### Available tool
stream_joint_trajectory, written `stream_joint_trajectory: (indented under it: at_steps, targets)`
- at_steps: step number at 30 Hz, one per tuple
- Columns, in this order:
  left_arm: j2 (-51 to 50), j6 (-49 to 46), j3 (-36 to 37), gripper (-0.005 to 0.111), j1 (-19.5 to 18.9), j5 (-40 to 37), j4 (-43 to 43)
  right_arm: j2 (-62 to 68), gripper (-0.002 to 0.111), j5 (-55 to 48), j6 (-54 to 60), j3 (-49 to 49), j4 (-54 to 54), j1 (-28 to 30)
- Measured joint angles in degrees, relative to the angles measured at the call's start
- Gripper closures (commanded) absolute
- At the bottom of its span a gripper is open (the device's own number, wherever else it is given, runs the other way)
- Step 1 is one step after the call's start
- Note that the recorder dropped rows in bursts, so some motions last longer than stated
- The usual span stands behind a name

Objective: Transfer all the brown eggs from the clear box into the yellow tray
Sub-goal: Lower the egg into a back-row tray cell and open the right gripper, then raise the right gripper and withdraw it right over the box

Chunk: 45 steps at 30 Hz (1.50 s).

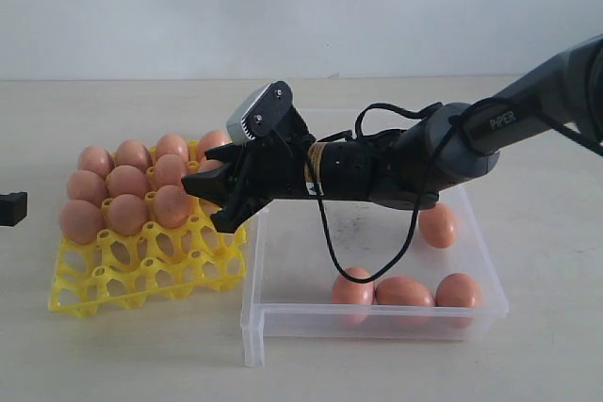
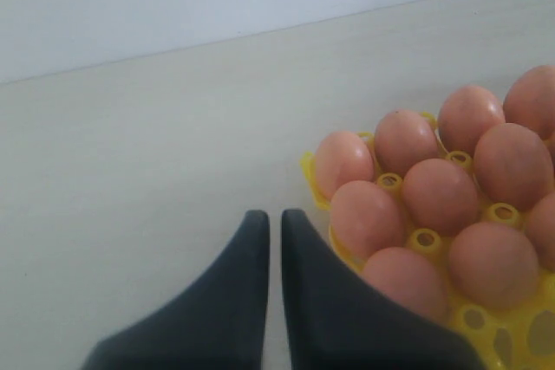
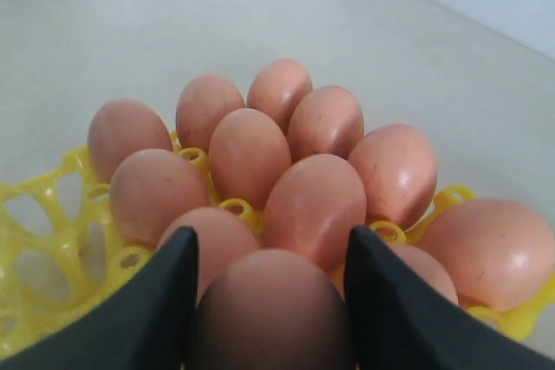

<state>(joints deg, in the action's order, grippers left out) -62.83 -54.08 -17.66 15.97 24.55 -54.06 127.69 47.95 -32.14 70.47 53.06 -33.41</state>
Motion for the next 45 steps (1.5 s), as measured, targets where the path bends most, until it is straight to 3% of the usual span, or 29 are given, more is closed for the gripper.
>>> stream_joint_trajectory:
  at_steps: [19,22,26,29,39,41,44,45]
  targets:
    - [0.0,0.0,0.0,0.103,0.0,0.5,0.0,4.3,0.108,2.6,-2.4,4.5,0.9,0.0]
    - [0.0,0.0,0.0,0.103,0.0,0.6,0.0,4.3,0.095,2.4,-2.4,4.6,0.9,0.0]
    - [0.0,0.0,0.0,0.103,0.0,0.7,0.0,4.3,0.058,2.2,-3.0,4.7,1.0,0.0]
    - [0.0,0.0,0.0,0.103,0.0,0.8,0.0,4.3,0.052,2.3,-4.1,4.7,1.1,0.0]
    - [0.0,0.0,0.0,0.103,0.0,0.9,0.0,2.3,0.053,-0.3,-7.2,4.6,2.2,0.0]
    - [0.0,0.0,0.0,0.103,0.0,0.9,0.0,-1.4,0.064,-3.2,-9.5,4.5,4.2,0.1]
    - [0.0,0.0,0.0,0.103,0.0,0.9,0.0,-9.0,0.108,-10.2,-16.2,4.5,13.3,0.1]
    - [0.0,0.0,0.0,0.103,0.0,0.9,0.0,-13.1,0.109,-14.6,-22.6,4.5,21.1,0.1]
